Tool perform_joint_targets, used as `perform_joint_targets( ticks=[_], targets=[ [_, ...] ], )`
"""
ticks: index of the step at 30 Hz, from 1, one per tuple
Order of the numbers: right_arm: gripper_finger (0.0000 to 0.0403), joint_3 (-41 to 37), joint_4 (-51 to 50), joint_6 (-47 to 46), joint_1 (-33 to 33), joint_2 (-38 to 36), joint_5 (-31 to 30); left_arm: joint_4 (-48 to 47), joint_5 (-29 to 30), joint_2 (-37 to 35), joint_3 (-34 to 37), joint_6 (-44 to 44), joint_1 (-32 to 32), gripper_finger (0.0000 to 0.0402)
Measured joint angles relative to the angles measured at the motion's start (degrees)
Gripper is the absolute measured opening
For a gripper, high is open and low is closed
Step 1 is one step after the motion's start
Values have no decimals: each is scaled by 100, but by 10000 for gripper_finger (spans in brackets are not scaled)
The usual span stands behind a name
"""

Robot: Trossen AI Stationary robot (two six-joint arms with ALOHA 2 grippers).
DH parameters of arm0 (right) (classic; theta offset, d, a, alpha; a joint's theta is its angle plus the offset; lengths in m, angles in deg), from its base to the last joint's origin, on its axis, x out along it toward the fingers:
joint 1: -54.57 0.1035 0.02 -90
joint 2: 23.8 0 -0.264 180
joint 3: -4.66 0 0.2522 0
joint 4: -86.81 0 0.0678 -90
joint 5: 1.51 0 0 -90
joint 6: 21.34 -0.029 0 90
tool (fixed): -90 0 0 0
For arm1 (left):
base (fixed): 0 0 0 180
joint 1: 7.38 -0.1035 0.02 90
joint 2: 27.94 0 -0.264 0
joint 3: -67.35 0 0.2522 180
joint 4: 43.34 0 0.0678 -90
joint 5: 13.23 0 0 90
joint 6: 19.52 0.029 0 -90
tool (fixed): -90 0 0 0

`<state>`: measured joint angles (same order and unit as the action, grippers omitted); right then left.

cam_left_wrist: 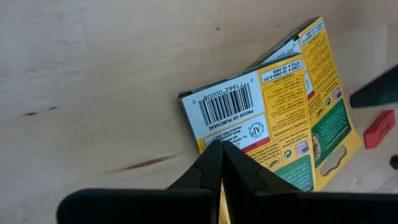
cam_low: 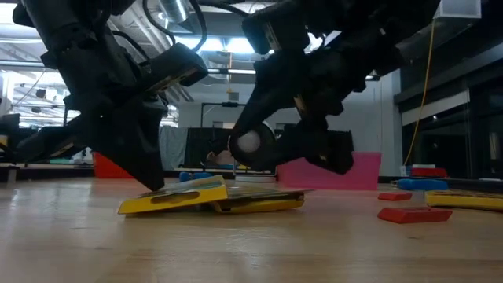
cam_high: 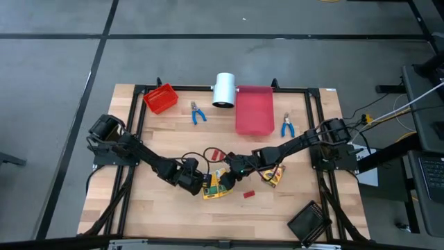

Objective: Pick & Place School Supplies
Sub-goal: Put the yellow crayon box into the red bin

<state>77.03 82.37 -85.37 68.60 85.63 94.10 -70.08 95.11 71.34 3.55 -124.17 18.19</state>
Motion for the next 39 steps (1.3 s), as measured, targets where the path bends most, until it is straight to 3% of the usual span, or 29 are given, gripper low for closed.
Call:
perform_joint_targets(
  ticks=[17, 27, 32, 36, 39],
  targets=[
    [204, 19, 133, 0, -183, 202, 143, -28, -3, 2, -2, 3, -25, 2],
    [204, 1520, -974, 611, -146, 1182, 580, -43, 65, 4, 9, 83, -21, 2],
    [203, 1729, -1205, 771, -150, 1254, 550, -45, 142, 4, 17, 104, 14, 2],
    [178, 1738, -1226, 783, -156, 1228, 428, -35, 171, 6, 17, 80, 31, 2],
    [133, 1738, -1221, 793, -156, 1228, 424, -18, 169, 7, 17, 72, 31, 2]
  ],
)
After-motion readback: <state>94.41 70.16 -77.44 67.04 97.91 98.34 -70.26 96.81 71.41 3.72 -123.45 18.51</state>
